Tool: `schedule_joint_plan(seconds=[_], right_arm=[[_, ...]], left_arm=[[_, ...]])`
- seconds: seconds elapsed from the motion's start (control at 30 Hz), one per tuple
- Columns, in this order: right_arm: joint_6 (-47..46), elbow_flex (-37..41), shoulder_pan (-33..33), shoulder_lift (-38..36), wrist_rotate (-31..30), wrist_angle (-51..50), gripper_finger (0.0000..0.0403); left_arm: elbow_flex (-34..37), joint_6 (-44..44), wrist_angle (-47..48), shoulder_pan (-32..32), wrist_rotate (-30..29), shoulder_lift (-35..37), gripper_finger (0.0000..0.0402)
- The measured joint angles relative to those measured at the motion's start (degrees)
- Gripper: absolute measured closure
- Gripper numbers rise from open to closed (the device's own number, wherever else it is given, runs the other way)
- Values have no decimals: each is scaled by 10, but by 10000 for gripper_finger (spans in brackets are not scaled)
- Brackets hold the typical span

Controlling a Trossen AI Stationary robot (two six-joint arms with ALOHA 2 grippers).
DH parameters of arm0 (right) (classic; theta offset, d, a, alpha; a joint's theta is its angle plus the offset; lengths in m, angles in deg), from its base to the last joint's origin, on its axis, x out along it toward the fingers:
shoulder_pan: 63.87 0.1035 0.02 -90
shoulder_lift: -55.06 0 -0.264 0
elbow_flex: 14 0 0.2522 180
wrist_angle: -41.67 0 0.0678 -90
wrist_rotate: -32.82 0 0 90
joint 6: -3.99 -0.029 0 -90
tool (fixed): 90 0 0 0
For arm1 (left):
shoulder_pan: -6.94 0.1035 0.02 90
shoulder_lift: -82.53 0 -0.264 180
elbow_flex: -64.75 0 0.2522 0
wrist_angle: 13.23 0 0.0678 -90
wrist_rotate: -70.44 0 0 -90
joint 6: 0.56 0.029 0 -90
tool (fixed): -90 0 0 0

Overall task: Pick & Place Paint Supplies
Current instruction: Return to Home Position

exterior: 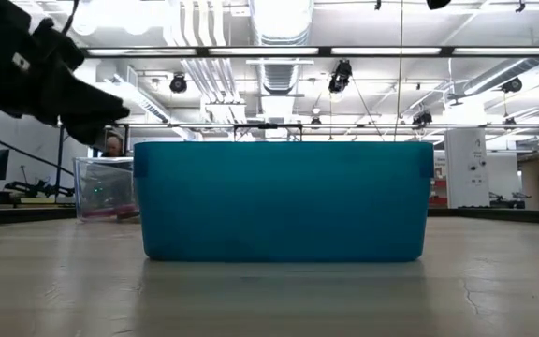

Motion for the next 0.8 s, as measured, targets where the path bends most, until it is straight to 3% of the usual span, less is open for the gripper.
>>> schedule_joint_plan(seconds=[0.1,0.3,0.67,0.8], right_arm=[[6,0,0,-4,-14,0,394],[29,-1,0,-19,-31,13,394],[124,-4,1,-71,-40,13,394],[184,-13,6,-118,-14,-5,394]], left_arm=[[0,15,68,0,3,46,284],[-2,50,73,3,9,104,284],[-2,51,74,3,8,108,284],[-2,51,74,3,7,108,284]])
